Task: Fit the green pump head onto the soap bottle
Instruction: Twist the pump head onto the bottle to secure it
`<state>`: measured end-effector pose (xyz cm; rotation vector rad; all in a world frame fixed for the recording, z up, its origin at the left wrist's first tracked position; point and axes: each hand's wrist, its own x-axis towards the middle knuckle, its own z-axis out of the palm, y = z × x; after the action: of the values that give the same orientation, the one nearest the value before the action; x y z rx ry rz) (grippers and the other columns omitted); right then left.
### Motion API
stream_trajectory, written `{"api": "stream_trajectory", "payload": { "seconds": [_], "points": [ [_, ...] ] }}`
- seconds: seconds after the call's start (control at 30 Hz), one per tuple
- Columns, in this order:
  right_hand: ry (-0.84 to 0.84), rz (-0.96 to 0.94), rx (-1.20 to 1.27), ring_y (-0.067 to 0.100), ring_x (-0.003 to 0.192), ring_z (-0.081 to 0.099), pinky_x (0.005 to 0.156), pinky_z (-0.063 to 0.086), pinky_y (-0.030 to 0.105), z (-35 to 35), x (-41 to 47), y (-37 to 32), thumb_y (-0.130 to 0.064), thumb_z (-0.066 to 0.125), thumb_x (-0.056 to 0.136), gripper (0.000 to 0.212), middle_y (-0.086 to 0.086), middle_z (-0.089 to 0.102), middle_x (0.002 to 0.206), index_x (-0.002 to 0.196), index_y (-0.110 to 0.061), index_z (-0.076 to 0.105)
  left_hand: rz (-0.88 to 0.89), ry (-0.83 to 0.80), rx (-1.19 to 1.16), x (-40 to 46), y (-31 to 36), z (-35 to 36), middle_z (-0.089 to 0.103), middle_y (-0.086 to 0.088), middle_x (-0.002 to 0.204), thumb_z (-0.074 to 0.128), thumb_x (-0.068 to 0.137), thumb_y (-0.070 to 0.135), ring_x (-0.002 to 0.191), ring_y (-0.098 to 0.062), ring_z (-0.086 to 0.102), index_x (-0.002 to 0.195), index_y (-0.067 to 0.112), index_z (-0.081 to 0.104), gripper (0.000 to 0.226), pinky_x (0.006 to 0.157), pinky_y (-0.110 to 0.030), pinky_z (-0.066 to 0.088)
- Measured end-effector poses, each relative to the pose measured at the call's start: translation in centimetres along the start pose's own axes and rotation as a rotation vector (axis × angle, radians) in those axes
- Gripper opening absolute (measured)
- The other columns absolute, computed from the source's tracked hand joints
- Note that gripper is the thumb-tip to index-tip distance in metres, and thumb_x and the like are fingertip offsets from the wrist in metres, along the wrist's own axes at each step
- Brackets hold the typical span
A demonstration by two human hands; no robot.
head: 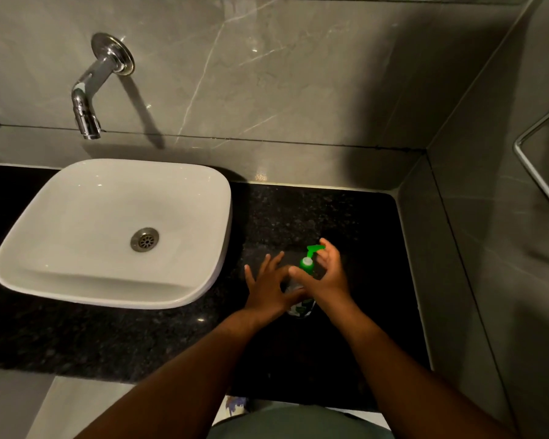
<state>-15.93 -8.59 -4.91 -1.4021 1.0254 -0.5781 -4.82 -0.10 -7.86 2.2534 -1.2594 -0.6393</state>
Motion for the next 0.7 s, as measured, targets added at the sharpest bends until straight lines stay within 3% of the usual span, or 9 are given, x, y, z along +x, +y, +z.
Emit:
{"api": "stream_trajectory", "payload": {
  "seconds": [0.07,0.13,0.17,0.3,0.4,0.47,0.53,0.63,0.7],
  "points": [
    [-0.079,0.009,0.037,-0.003,0.118,0.054,0.088,0.047,0.012,-0.9,0.0,0.5,-0.012,0.077,0.077,0.085,-0.003,0.054,0.131,0.146,-0.031,0.031,-0.016,-0.002,-0.016,0.0,-0.1,-0.1,0.02,0.011,0.157,0.043,0.058,0.086,0.144,-0.011,0.002,0.122,0.045,0.051,0.075,0.105,-0.052,-0.023],
    [-0.067,0.003,0.023,0.009,0.117,0.06,0.096,0.05,0.028,-1.4,0.2,0.5,-0.009,0.076,0.077,0.082,0.005,0.065,0.125,0.145,-0.027,0.035,-0.015,0.009,-0.026,-0.1,-0.1,0.1,0.021,0.012,0.156,0.045,0.059,0.086,0.144,-0.01,0.002,0.118,0.046,0.052,0.071,0.105,-0.052,-0.023],
    [-0.033,-0.003,0.007,0.011,0.113,0.063,0.096,0.05,0.03,-1.3,0.3,0.3,-0.011,0.08,0.073,0.081,0.006,0.07,0.117,0.141,-0.025,0.04,-0.015,0.017,-0.027,-0.2,0.0,0.1,0.022,0.013,0.156,0.046,0.059,0.085,0.144,-0.01,0.003,0.118,0.046,0.051,0.071,0.105,-0.052,-0.023],
    [0.074,-0.008,-0.022,0.006,0.079,0.062,0.069,0.046,0.007,-0.3,0.2,-0.3,-0.016,0.09,0.06,0.076,-0.002,0.063,0.087,0.125,-0.016,0.052,0.015,0.015,-0.033,-0.3,0.5,0.0,0.024,0.01,0.156,0.045,0.056,0.084,0.145,-0.013,0.005,0.126,0.042,0.05,0.082,0.108,-0.055,-0.021],
    [-0.02,0.012,0.005,0.002,0.103,0.057,0.08,0.044,0.004,-0.6,0.2,-0.8,-0.015,0.086,0.067,0.079,-0.007,0.06,0.114,0.135,-0.015,0.047,0.004,-0.005,-0.068,-0.3,0.4,-0.4,0.024,0.01,0.156,0.046,0.056,0.084,0.145,-0.012,0.004,0.129,0.044,0.047,0.084,0.107,-0.054,-0.022],
    [-0.14,0.028,0.022,0.01,0.127,0.047,0.102,0.042,0.019,-1.8,0.5,-1.0,-0.006,0.079,0.075,0.081,0.0,0.052,0.137,0.143,-0.014,0.037,-0.026,-0.039,-0.116,-0.2,0.0,-0.8,0.023,0.012,0.156,0.047,0.058,0.087,0.144,-0.011,0.002,0.125,0.048,0.049,0.078,0.106,-0.052,-0.024],
    [-0.238,0.045,0.014,0.014,0.131,0.047,0.107,0.042,0.034,-2.7,0.6,-1.3,-0.003,0.073,0.08,0.079,0.006,0.054,0.139,0.147,-0.014,0.032,-0.024,-0.067,-0.124,-0.2,-0.3,-1.0,0.021,0.012,0.156,0.047,0.058,0.088,0.144,-0.01,0.0,0.124,0.048,0.049,0.077,0.106,-0.053,-0.024],
    [-0.152,0.058,0.005,0.007,0.105,0.066,0.086,0.054,0.019,-2.2,0.6,-1.6,-0.006,0.079,0.074,0.076,0.006,0.072,0.11,0.14,-0.015,0.043,0.001,-0.049,-0.105,-0.2,0.0,-1.0,0.022,0.012,0.156,0.05,0.059,0.084,0.144,-0.011,0.0,0.124,0.047,0.05,0.075,0.106,-0.052,-0.025],
    [-0.021,0.04,-0.005,0.002,0.079,0.065,0.07,0.051,0.01,-1.5,0.4,-1.5,-0.004,0.085,0.065,0.073,-0.001,0.068,0.085,0.129,-0.012,0.05,0.001,-0.029,-0.106,-0.2,0.2,-0.9,0.024,0.012,0.155,0.051,0.059,0.083,0.144,-0.011,0.001,0.123,0.048,0.05,0.073,0.105,-0.051,-0.025]
  ]
}}
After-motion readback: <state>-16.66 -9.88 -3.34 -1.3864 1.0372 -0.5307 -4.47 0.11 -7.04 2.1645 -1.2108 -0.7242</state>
